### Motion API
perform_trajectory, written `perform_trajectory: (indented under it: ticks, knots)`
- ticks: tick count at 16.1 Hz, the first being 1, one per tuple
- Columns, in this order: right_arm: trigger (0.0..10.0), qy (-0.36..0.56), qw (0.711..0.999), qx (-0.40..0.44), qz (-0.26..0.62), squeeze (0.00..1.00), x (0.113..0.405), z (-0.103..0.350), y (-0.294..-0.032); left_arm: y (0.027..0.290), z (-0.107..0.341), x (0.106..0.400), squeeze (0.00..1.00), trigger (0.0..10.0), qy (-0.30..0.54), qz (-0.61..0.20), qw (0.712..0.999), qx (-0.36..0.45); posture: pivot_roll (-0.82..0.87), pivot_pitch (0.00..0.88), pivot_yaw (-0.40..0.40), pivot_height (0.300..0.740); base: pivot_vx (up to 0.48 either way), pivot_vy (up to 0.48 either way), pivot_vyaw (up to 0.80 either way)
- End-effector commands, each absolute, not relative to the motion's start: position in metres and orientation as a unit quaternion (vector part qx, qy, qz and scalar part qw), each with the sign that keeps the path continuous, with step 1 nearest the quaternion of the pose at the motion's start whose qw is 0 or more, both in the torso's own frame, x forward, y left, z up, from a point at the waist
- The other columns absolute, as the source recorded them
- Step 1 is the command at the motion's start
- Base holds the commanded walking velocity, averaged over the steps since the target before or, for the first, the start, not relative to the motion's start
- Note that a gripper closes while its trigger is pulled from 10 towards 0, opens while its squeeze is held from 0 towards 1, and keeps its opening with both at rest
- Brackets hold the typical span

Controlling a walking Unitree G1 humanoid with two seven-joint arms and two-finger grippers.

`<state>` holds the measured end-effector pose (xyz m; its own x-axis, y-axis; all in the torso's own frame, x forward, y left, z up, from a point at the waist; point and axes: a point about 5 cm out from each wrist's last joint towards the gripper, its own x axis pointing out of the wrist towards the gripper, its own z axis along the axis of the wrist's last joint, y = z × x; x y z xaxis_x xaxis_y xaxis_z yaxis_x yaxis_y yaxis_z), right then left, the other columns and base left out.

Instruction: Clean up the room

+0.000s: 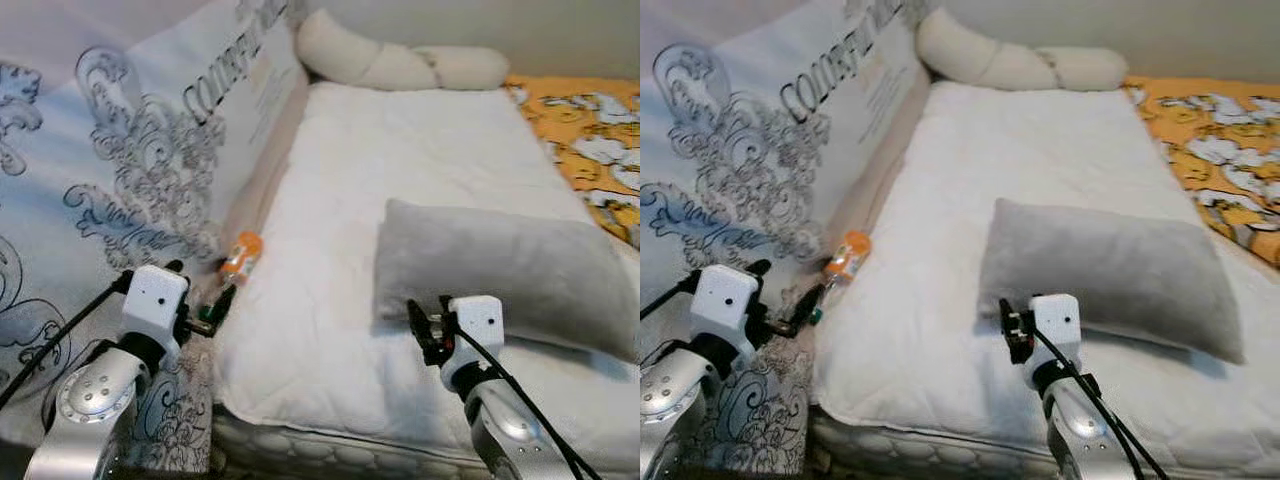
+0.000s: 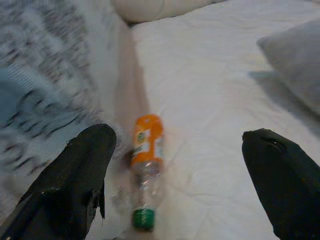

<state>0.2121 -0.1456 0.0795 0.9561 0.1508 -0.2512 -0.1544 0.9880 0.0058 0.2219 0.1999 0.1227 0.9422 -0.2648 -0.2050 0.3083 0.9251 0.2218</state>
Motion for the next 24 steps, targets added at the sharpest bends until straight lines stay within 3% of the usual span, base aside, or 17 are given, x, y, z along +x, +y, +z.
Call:
perform_trajectory:
  ticks: [1, 3, 4, 6, 10, 13, 16, 17, 24]
  knots:
    - [10.0, 0.122, 0.99, -0.014, 0.073, 0.0, 0.214, 0.083, -0.149, 0.197, 0.119, 0.229, 0.0, 10.0, 0.096, -0.161, 0.973, 0.133, 0.05, 0.0, 0.008, 0.74, 0.0, 0.0, 0.0]
    - [10.0, 0.125, 0.989, -0.035, 0.077, 0.0, 0.216, 0.083, -0.152, 0.197, 0.115, 0.242, 0.0, 10.0, 0.108, -0.161, 0.97, 0.145, 0.05, 0.0, 0.007, 0.74, 0.0, 0.0, 0.0]
    - [10.0, 0.129, 0.988, -0.048, 0.076, 0.0, 0.218, 0.082, -0.157, 0.194, 0.115, 0.251, 1.0, 10.0, 0.112, -0.177, 0.967, 0.144, 0.04, 0.0, 0.01, 0.74, 0.0, 0.0, 0.0]
    - [10.0, 0.133, 0.986, -0.051, 0.088, 0.0, 0.221, 0.084, -0.163, 0.186, 0.114, 0.265, 1.0, 10.0, 0.121, -0.209, 0.96, 0.141, 0.02, 0.0, 0.019, 0.74, 0.0, 0.0, 0.0]
    - [10.0, 0.127, 0.96, -0.064, 0.243, 0.0, 0.225, 0.102, -0.15, 0.183, 0.101, 0.314, 1.0, 10.0, 0.17, -0.185, 0.96, 0.125, -0.04, 0.0, 0.05, 0.74, 0.0, 0.0, 0.0]
    - [10.0, 0.137, 0.934, -0.082, 0.319, 0.0, 0.225, 0.111, -0.142, 0.183, 0.088, 0.334, 1.0, 10.0, 0.2, -0.191, 0.943, 0.184, -0.07, 0.003, 0.055, 0.74, 0.0, 0.0, 0.0]
    - [10.0, 0.145, 0.91, -0.088, 0.378, 0.0, 0.218, 0.122, -0.138, 0.186, 0.084, 0.348, 1.0, 10.0, 0.218, -0.169, 0.933, 0.232, -0.09, 0.068, 0.058, 0.74, 0.0, 0.0, 0.0]
    - [10.0, 0.151, 0.9, -0.093, 0.398, 0.0, 0.214, 0.125, -0.137, 0.191, 0.078, 0.349, 0.0, 10.0, 0.239, -0.163, 0.93, 0.226, -0.1, 0.095, 0.064, 0.74, 0.0, 0.0, 0.0]
    - [10.0, 0.182, 0.888, -0.095, 0.412, 0.0, 0.201, 0.132, -0.143, 0.197, 0.058, 0.347, 0.0, 10.0, 0.285, -0.151, 0.895, 0.31, -0.13, 0.193, 0.059, 0.74, 0.0, 0.0, 0.0]
